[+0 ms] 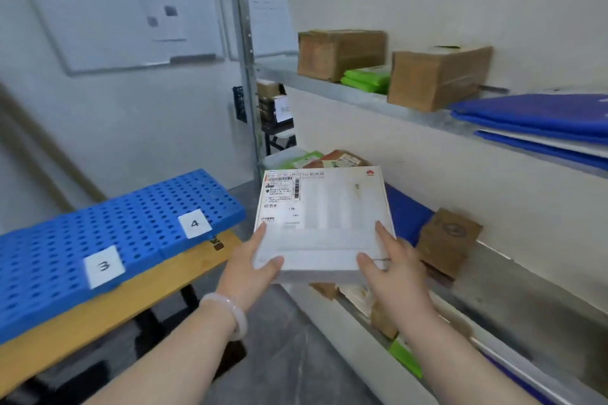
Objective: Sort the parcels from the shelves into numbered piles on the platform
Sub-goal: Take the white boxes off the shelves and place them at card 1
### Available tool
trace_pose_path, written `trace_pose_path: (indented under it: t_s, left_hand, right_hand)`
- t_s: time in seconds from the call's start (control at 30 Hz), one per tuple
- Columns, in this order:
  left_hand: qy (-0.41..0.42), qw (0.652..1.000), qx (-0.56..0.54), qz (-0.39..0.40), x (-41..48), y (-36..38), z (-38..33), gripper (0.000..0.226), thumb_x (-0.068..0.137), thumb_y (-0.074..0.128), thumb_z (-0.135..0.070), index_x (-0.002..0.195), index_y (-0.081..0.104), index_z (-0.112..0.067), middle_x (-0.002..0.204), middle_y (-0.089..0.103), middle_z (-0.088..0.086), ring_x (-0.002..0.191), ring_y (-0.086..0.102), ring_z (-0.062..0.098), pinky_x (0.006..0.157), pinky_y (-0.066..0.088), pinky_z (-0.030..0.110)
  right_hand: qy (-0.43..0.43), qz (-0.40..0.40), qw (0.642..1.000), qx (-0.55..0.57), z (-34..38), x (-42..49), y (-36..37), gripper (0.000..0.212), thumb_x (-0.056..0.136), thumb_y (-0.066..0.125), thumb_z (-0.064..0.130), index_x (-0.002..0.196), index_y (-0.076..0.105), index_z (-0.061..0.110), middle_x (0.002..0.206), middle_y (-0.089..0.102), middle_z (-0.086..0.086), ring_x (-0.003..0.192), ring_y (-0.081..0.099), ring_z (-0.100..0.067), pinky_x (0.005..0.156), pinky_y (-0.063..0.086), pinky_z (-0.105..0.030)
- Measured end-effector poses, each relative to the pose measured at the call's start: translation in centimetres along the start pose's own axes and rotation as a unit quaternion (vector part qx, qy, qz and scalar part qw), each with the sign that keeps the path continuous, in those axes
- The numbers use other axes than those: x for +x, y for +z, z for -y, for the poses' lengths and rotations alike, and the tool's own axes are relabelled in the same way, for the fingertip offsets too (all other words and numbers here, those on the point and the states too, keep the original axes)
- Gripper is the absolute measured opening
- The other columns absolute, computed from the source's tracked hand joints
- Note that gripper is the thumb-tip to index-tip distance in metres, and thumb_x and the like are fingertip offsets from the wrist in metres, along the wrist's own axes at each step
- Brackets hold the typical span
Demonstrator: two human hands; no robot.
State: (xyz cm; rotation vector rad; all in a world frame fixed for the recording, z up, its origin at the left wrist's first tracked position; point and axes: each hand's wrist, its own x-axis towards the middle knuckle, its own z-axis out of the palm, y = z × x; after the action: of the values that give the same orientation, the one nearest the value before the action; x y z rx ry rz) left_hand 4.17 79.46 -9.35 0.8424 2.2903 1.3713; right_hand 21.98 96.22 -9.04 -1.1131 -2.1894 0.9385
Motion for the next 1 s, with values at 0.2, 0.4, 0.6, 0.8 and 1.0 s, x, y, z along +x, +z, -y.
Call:
trace_pose_path:
  t_s: [0.2,0.4,0.6,0.8,1.0]
  left_hand:
    - [-0.081,0.991,-0.009,-0.107,-5.1,-16.0,7.9,0.067,0.091,0.063,-0.031,0.147,0.027,-0.041,0.148,0.032,-0.01,0.136,0.031,0.013,0.114,0.025,0.032]
    - [-0.13,0.967,-0.025,-0.216,-11.2,-30.5,15.7,0.067,0.091,0.063,-0.026,0.147,0.029,-0.037,0.144,0.036,-0.008,0.129,0.033,0.007,0.103,0.023,0.02]
    - [-0.189,0.927,-0.053,-0.32,-17.0,-40.1,21.8,0.068,0.09,0.065,-0.023,0.147,0.031,-0.036,0.147,0.036,-0.005,0.137,0.033,0.017,0.112,0.027,0.032]
    - [-0.251,0.87,-0.08,-0.417,-20.7,-47.7,27.3,0.067,0.089,0.064,-0.024,0.146,0.031,-0.04,0.141,0.034,-0.013,0.135,0.032,0.014,0.11,0.031,0.032]
    - [-0.27,0.836,-0.085,-0.471,-18.7,-55.2,31.5,0.066,0.09,0.064,-0.024,0.145,0.032,-0.042,0.133,0.045,-0.011,0.111,0.054,0.018,0.091,0.047,0.033]
  right_hand:
    - [-0.073,0.095,0.993,0.014,11.0,-4.5,13.4,0.067,0.087,0.057,0.051,0.147,0.026,0.045,0.144,0.037,-0.001,0.132,0.036,-0.024,0.11,0.033,-0.041]
    - [-0.144,0.19,0.969,0.068,22.3,-10.7,26.2,0.065,0.087,0.061,0.046,0.146,0.033,0.04,0.146,0.038,0.004,0.133,0.036,-0.02,0.111,0.034,-0.041]
    - [-0.203,0.291,0.932,0.069,30.8,-15.6,36.2,0.068,0.087,0.058,0.052,0.146,0.026,0.046,0.151,0.033,0.005,0.14,0.029,-0.017,0.113,0.032,-0.045]
    - [-0.256,0.376,0.888,0.061,38.0,-19.2,45.8,0.066,0.088,0.054,0.054,0.146,0.024,0.048,0.151,0.031,0.006,0.139,0.026,-0.017,0.114,0.029,-0.043]
    - [-0.291,0.42,0.856,0.074,44.9,-18.9,54.7,0.064,0.091,0.053,0.051,0.146,0.022,0.047,0.143,0.036,0.005,0.129,0.035,-0.018,0.108,0.037,-0.043]
